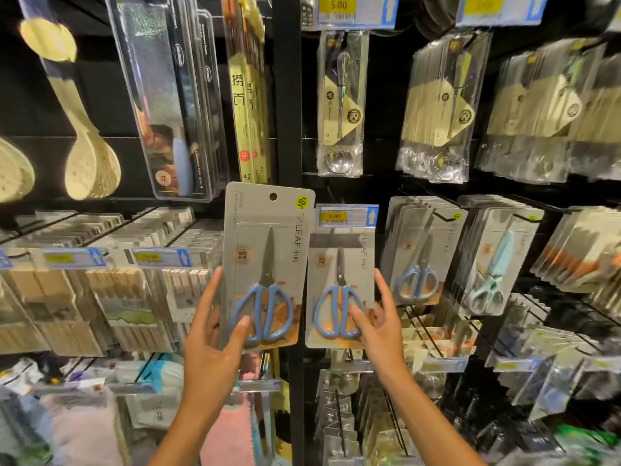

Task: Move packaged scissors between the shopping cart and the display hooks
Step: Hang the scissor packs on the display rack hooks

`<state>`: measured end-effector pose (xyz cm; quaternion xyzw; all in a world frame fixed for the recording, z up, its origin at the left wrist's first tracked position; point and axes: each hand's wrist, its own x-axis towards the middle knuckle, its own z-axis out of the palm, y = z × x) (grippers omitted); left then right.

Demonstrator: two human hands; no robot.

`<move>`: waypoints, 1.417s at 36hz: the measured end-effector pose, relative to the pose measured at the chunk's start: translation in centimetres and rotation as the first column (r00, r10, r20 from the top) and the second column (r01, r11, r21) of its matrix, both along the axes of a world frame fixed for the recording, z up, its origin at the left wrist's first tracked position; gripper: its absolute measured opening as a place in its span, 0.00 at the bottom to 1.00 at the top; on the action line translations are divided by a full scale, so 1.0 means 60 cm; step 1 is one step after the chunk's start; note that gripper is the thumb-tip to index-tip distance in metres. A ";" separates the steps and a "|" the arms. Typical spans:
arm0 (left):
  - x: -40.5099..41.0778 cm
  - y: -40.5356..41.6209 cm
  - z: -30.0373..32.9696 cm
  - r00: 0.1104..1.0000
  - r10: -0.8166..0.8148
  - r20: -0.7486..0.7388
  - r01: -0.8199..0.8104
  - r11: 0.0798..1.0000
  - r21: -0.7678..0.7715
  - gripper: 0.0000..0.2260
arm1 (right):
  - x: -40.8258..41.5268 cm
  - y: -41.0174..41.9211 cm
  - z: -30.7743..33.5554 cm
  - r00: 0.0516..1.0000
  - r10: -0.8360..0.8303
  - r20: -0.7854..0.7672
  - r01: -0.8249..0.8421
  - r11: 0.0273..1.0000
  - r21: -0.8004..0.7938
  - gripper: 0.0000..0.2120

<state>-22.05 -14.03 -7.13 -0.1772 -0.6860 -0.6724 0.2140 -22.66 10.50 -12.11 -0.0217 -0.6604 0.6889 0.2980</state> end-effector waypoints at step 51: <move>-0.026 -0.005 -0.003 0.997 0.027 -0.073 -0.030 0.999 -0.032 0.38 | -0.296 0.083 -0.017 0.886 -0.294 0.358 0.079 0.857 0.508 0.44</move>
